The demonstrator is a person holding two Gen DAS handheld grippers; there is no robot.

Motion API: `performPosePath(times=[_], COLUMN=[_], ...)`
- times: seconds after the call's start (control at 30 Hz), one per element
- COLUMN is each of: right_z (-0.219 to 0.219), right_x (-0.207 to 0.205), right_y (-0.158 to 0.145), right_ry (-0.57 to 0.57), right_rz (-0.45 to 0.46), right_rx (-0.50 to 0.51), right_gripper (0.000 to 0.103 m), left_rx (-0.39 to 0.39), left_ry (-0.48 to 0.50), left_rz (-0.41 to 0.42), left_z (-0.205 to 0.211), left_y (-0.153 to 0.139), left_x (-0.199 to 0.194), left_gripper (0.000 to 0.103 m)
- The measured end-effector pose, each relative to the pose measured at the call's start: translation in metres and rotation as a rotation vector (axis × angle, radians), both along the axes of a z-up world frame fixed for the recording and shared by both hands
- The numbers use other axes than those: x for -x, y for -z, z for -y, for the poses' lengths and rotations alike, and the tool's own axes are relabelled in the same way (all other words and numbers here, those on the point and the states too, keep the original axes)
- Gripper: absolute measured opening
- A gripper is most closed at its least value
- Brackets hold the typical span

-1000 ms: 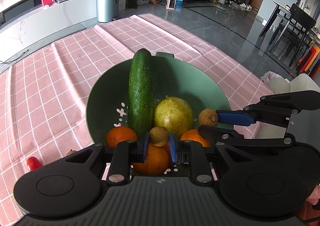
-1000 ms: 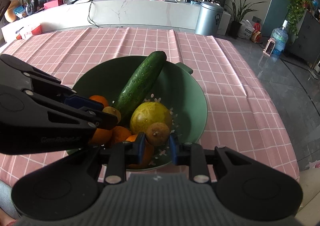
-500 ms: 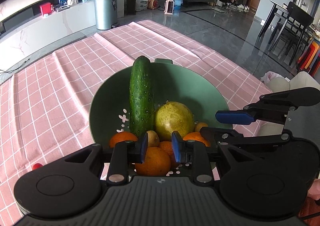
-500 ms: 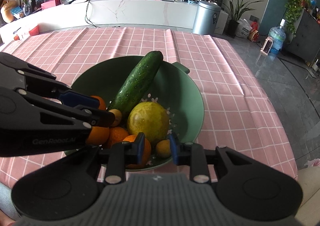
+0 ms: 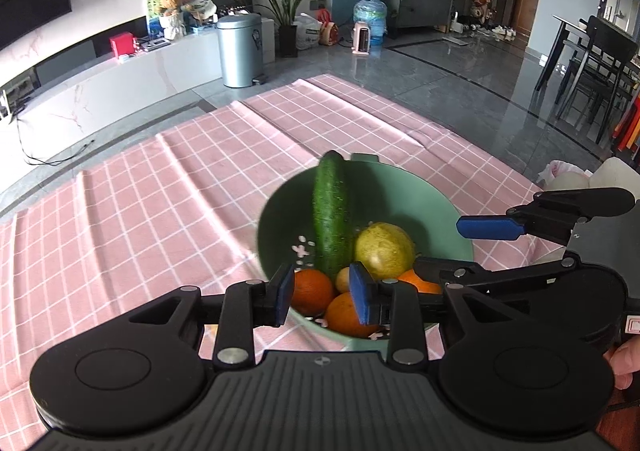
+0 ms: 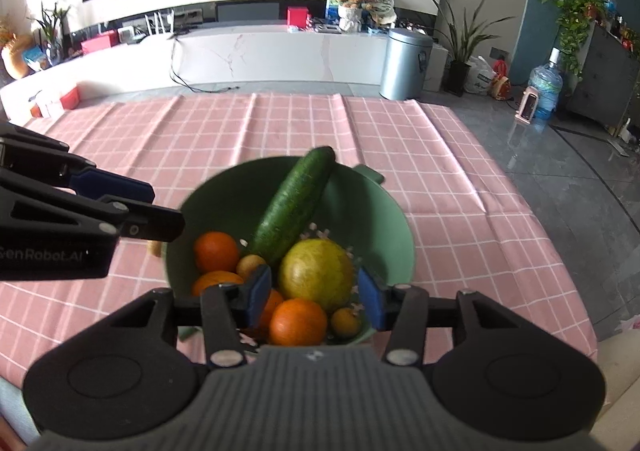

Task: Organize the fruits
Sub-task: 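Move both open tools back toward the red tomato and last longan, then grasp the last longan with the right tool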

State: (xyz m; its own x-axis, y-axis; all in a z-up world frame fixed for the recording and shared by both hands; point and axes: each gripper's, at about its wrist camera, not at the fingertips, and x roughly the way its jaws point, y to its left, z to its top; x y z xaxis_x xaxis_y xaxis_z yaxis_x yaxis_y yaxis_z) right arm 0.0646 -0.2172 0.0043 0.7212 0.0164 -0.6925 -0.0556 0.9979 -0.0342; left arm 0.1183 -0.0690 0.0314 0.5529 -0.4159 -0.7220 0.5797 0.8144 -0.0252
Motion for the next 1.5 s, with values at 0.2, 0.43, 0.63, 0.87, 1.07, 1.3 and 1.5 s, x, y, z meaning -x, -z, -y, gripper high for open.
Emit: performPosePath(times=[0.2,0.43,0.63,0.87,1.07,1.3,1.5], right_z=[-0.025,-0.062,-0.09,-0.117,-0.14,-0.16,-0.168], right_x=[0.001,-0.002,-0.009,-0.019,-0.028,-0.045,-0.057], right_y=[-0.005,-0.008,-0.006,0.007,0.017,0.041,0.062], right_ry=[-0.075,-0.17,-0.254,-0.366,-0.459,-0.525,-0.538], right_rz=[0.023,0.045,0.063,0.072,0.073,0.03,-0.006], right_rx=[-0.034,-0.025,-0.003,0.094,0.14,0.299,0.399], right_gripper=[0.047,0.047,0.047,0.045,0.039,0.032,0.029], left_rx=[-0.02,-0.018,0.004,0.034,0.044,0.029,0.009], left_ry=[-0.044,-0.129,-0.181,-0.2,-0.201,-0.203,-0.222], left_rz=[0.017,0.002,0.002,-0.031,-0.046,-0.075,-0.086], left_z=[-0.03,-0.071,-0.096,-0.118,-0.125,-0.12,-0.12], left_y=[-0.005,0.004,0.019,0.04,0.055,0.077,0.091], left_x=[0.002,-0.002,-0.005,-0.013,-0.026,-0.045,-0.056], left_gripper=[0.04,0.04,0.04,0.04,0.039,0.039,0.039])
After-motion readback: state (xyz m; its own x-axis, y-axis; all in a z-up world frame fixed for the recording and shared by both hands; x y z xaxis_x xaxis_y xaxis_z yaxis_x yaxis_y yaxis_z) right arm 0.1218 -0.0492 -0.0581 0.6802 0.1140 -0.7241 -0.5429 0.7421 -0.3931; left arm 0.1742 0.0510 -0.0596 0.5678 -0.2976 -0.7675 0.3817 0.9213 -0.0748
